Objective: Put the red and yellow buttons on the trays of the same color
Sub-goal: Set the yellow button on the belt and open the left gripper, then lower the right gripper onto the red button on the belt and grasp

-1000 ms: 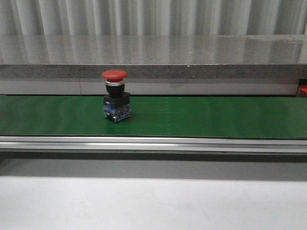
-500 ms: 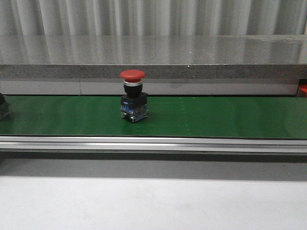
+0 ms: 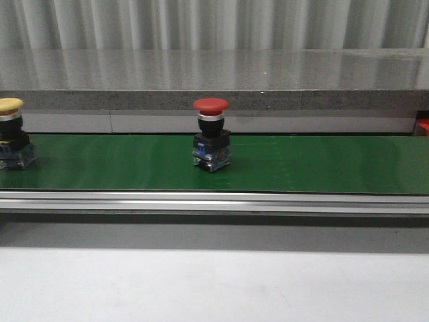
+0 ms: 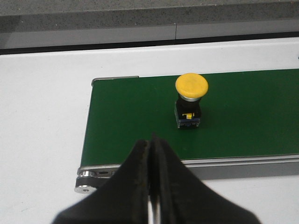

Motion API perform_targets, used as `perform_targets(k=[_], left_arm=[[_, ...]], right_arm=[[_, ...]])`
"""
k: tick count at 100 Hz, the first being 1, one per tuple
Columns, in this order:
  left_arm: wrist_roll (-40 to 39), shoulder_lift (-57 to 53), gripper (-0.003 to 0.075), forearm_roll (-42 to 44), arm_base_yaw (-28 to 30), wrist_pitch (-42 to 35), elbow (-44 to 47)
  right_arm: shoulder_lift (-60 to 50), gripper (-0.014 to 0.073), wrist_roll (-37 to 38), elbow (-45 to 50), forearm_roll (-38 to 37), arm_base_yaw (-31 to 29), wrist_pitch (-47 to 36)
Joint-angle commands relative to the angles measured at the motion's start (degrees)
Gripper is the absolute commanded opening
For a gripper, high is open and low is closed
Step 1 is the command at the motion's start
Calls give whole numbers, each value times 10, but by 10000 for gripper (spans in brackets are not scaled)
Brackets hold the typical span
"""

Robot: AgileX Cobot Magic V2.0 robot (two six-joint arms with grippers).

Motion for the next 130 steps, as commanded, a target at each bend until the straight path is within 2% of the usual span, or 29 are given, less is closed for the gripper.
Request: perform_targets(k=[1,6,9,20,34,51,65,88,119,130], left_arm=[[1,1,-20,-8,-4,-47,-15],[1,1,-20,-8,-4,-47,-15],[1,1,-20,-8,-4,-47,-15],[1,1,-20,-8,-4,-47,-15],[1,1,-20,-8,-4,-47,-15],[1,1,-20,-8,-4,-47,-15],[1,1,-20,-8,-4,-46,-15],[1,1,-20,-8,-4,-46,-15],[1,1,-20,-8,-4,-45,-15],[1,1,-20,-8,-4,-45,-15]], right_arm=[[-3,484,-4,-15,17,0,-19],[-3,624,-4,-15,29,0,-21],[-3,672,-5,-15,34,0,-25],[6,628,-12,-23,36,12,-26],[51,622,-54,-55,36,74,-6],[147,622,-62,-101,36,158,-15],[241,622,-62,-147,36,197,-26],[368,622,-62,-228,36,222,-26],[456,620,-62,-303,36,229,-26],[477,551,-62,-314,36,229,-28]])
